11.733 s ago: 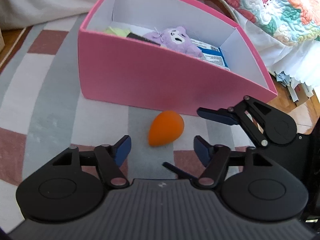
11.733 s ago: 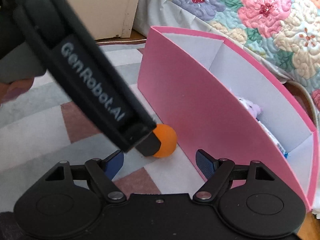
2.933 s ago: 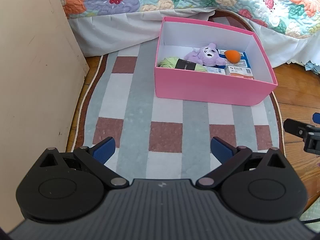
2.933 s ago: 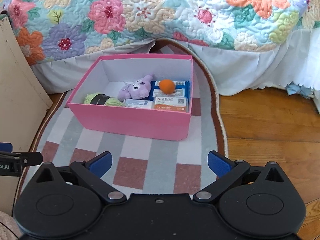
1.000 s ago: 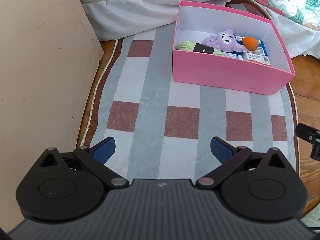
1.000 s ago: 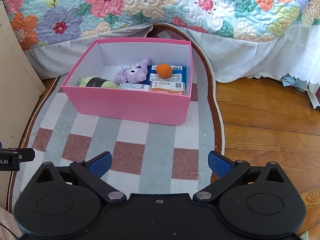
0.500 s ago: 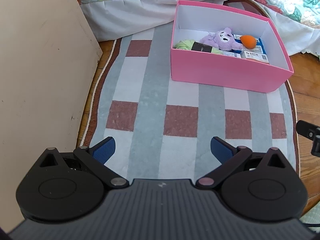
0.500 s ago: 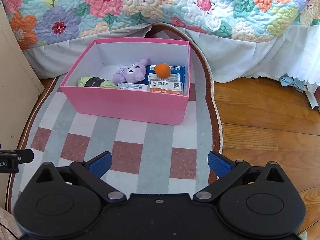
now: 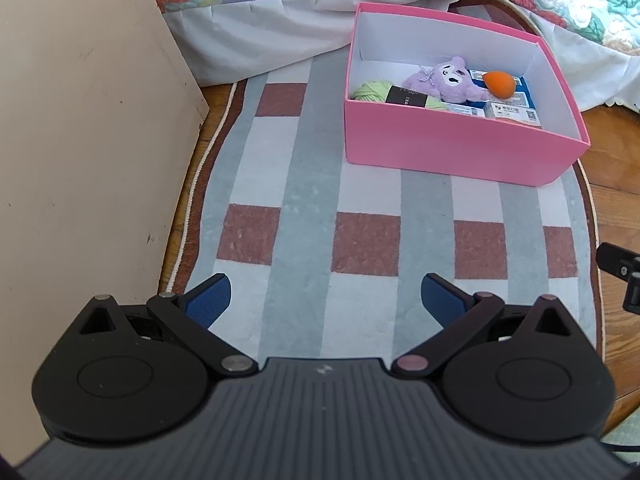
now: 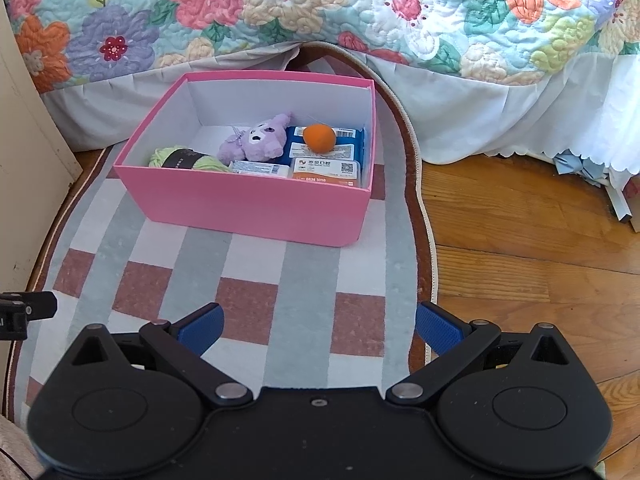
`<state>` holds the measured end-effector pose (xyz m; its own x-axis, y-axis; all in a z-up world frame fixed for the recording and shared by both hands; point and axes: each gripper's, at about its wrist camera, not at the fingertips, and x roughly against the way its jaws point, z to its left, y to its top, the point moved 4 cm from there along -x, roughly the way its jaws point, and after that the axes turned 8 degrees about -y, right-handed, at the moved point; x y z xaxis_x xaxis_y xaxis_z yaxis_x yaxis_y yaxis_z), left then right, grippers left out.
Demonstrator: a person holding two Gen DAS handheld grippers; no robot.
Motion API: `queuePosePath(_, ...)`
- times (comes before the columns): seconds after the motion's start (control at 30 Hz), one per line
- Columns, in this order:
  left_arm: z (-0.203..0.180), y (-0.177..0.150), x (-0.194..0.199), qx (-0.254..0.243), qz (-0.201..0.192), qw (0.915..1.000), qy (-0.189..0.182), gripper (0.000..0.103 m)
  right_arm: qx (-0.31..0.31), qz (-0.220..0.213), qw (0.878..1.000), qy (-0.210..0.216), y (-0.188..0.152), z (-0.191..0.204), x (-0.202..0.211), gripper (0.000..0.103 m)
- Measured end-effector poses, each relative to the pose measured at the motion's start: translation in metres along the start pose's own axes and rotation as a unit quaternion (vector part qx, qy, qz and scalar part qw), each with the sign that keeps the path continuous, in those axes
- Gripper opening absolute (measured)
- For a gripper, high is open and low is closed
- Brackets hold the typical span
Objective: Organize objects
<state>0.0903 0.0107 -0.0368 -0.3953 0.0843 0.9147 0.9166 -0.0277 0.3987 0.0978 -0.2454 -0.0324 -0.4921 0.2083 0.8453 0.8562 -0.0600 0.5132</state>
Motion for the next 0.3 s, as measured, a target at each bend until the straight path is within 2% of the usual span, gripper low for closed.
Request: queuePosePath(0.3, -0.0007, 0.0007, 0.0009, -0.002, 0.001, 1.0000, -0.004, 0.103, 0.001, 0.000, 1.000, -0.006, -0.0003, 0.0000, 0.0000, 0.103)
